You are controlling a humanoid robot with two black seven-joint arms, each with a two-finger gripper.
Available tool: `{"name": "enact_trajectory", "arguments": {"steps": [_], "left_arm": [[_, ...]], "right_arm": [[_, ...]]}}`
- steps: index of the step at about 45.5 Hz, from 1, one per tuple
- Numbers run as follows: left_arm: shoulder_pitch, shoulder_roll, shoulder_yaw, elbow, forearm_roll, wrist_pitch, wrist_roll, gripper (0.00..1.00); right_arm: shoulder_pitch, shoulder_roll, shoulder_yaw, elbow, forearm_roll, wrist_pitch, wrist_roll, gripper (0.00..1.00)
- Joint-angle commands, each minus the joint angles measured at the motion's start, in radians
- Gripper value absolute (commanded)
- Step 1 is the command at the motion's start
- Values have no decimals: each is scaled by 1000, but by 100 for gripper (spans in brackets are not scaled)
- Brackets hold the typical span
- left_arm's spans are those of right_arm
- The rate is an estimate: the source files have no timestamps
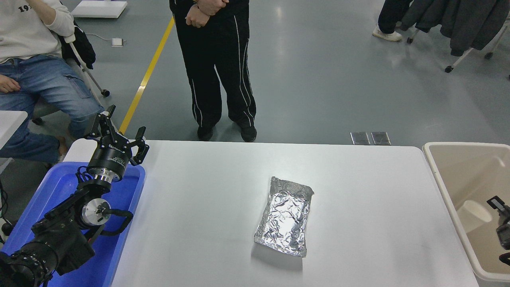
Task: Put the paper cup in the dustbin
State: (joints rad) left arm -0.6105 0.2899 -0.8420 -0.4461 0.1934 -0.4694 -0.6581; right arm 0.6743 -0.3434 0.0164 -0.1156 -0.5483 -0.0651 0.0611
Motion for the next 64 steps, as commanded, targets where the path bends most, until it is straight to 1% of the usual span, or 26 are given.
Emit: {"name": "enact_trajectory", "arguments": {"steps": [1, 8, 14, 15, 20, 24, 29, 34, 42, 49, 52, 56, 60, 64], "left_arm": [[0, 0, 0, 0, 0, 0, 0, 100], [0, 0, 0, 0, 0, 0, 0, 100], [0, 0, 0, 0, 0, 0, 0, 100], [0, 0, 0, 0, 0, 0, 0, 100], [0, 0, 0, 0, 0, 0, 0, 100], [0, 0, 0, 0, 0, 0, 0, 100], [0, 0, 0, 1, 0, 0, 0, 100], [0, 0, 0, 1, 0, 0, 0, 100], [0, 0, 0, 0, 0, 0, 0, 100], [0, 0, 0, 1, 0, 0, 0, 100], [0, 0, 0, 1, 0, 0, 0, 100], [0, 0, 0, 0, 0, 0, 0, 100], [0, 0, 0, 0, 0, 0, 0, 100], [0, 0, 0, 1, 0, 0, 0, 100]], "right_arm": [[63, -51, 43, 36, 96, -16, 0, 99], [162, -184, 161, 215, 120, -18, 3, 99], [234, -322, 338, 434, 120, -19, 5, 99], [244, -356, 405, 506, 120, -18, 6, 99], [245, -420, 568, 668, 119, -15, 6, 99], [243, -427, 683, 754, 119, -9, 6, 99], [228, -419, 819, 835, 119, 16, 11, 99], [157, -408, 939, 933, 119, 50, 32, 99], [-27, -346, 1157, 1132, 107, 88, 152, 99], [-186, -218, 1313, 1255, 97, 91, 164, 99], [-237, -169, 1353, 1291, 80, 94, 169, 99], [-291, -111, 1379, 1312, 47, 116, 201, 99], [-320, -68, 1376, 1301, -4, 116, 243, 99], [-352, -43, 1364, 1278, -19, 116, 253, 99]]}}
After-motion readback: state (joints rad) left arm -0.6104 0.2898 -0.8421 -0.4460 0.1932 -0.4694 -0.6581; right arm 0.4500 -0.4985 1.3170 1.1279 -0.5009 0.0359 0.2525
